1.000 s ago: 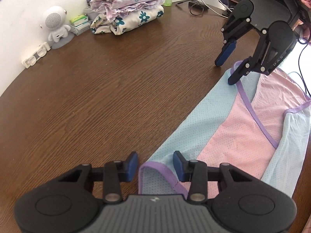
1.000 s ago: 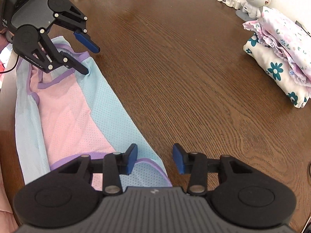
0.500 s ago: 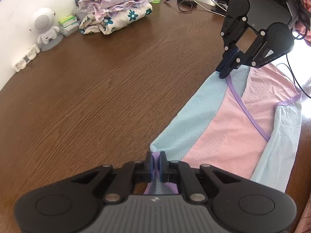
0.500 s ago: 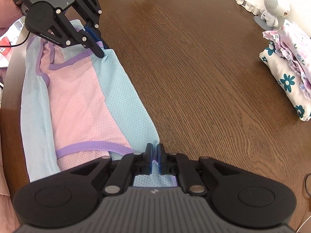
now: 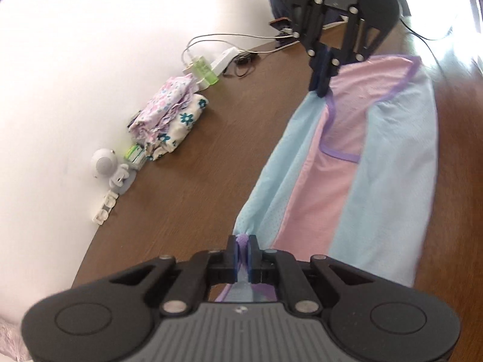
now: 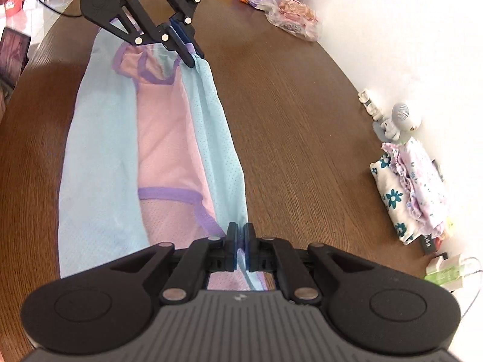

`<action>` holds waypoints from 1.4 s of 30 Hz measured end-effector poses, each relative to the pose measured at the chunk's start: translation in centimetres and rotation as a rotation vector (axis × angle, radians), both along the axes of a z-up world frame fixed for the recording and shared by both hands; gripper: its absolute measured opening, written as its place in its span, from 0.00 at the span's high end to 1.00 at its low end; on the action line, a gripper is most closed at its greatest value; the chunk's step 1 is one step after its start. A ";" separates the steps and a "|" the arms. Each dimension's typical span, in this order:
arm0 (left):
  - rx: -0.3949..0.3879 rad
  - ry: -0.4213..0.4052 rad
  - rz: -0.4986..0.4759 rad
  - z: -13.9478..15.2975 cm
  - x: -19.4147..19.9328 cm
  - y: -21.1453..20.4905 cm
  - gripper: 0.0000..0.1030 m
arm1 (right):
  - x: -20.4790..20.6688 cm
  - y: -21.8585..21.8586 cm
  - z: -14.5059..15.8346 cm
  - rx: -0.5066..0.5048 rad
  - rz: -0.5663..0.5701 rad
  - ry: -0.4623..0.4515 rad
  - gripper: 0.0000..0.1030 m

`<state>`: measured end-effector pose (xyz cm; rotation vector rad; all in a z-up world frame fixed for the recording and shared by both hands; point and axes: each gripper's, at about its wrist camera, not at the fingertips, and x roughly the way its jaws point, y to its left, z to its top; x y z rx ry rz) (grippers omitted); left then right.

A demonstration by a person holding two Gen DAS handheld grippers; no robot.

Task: Fold clothes
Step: 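Grasp the garment's trimmed end with the right gripper while the left gripper holds the other end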

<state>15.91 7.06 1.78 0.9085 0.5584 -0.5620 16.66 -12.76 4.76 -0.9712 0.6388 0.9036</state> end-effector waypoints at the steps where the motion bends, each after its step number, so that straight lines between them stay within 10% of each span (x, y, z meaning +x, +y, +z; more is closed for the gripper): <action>1: 0.013 0.007 -0.015 -0.6 -1.1 -0.4 0.94 | -1.1 0.0 -0.4 -0.007 0.009 -0.006 0.96; 7: -0.018 0.061 0.035 -1.7 -2.5 -0.7 0.82 | -4.4 0.2 -2.4 -0.047 0.041 -0.045 0.94; 11: -0.099 0.096 0.072 -0.2 -1.8 0.1 0.64 | -4.1 -0.3 -1.7 0.025 -0.013 -0.031 0.75; 19: -0.114 0.208 0.051 0.0 0.2 0.2 0.63 | -1.6 -0.8 -1.6 0.105 -0.089 0.131 0.72; 22: -0.063 0.217 0.029 -0.5 0.6 -0.3 0.96 | -1.2 -0.5 -2.4 0.079 -0.090 0.165 0.78; 24: -0.051 0.167 0.005 -0.4 0.0 -0.3 0.97 | -1.3 -0.4 -2.5 0.069 -0.080 0.173 0.98; 30: -0.030 0.204 0.012 -0.7 -1.3 0.9 0.96 | -3.2 -0.1 -2.8 0.039 0.002 0.146 0.96; 37: -0.115 0.226 0.094 0.0 -1.3 2.4 0.59 | -2.8 -1.3 -1.1 0.144 -0.070 0.163 0.72; 42: -0.308 0.221 0.114 2.6 -1.3 3.9 0.54 | -1.2 -2.4 -0.7 0.255 -0.204 0.202 0.67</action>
